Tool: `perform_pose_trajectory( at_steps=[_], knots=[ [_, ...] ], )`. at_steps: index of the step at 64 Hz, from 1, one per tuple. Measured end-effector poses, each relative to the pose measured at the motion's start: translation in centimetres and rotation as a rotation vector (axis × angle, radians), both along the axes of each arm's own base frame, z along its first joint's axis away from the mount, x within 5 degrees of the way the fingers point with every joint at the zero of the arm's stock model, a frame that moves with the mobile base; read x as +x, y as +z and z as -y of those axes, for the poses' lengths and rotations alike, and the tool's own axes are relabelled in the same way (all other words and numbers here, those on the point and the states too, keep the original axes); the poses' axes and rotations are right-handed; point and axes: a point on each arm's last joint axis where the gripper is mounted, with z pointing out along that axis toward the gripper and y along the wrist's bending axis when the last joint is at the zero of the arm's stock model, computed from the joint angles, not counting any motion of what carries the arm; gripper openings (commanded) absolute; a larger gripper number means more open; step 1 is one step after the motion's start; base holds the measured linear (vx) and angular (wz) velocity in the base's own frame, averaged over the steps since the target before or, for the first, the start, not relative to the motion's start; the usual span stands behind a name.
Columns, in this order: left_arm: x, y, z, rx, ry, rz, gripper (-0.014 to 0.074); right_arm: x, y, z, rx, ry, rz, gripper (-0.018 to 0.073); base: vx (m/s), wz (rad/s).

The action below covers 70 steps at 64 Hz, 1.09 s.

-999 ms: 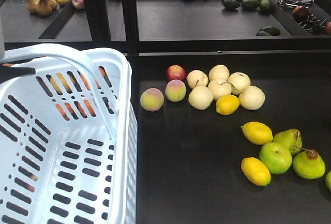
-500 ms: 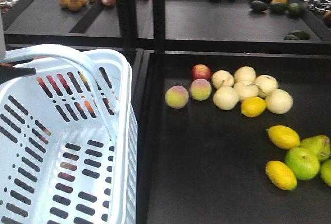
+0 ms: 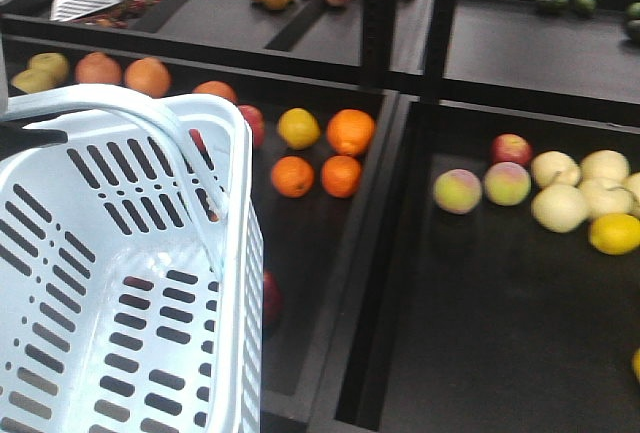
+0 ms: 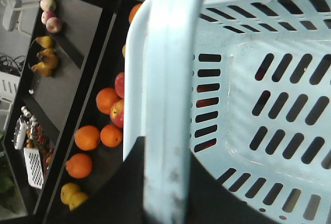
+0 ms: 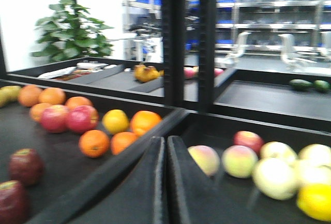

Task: Pick three apples into basket with both arms
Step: 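Turn the base away from the table while holding the basket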

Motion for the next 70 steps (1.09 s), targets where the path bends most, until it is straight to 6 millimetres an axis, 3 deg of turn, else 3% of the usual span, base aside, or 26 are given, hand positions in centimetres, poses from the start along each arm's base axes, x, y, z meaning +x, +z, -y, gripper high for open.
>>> perform_pose_trajectory(
  at_steps=[70],
  knots=[
    [0.0,0.0,0.0,0.0,0.0,0.0,-0.0006,0.0,0.0,0.0,0.0,0.0,0.0,-0.0008,-0.09,0.51]
  ],
)
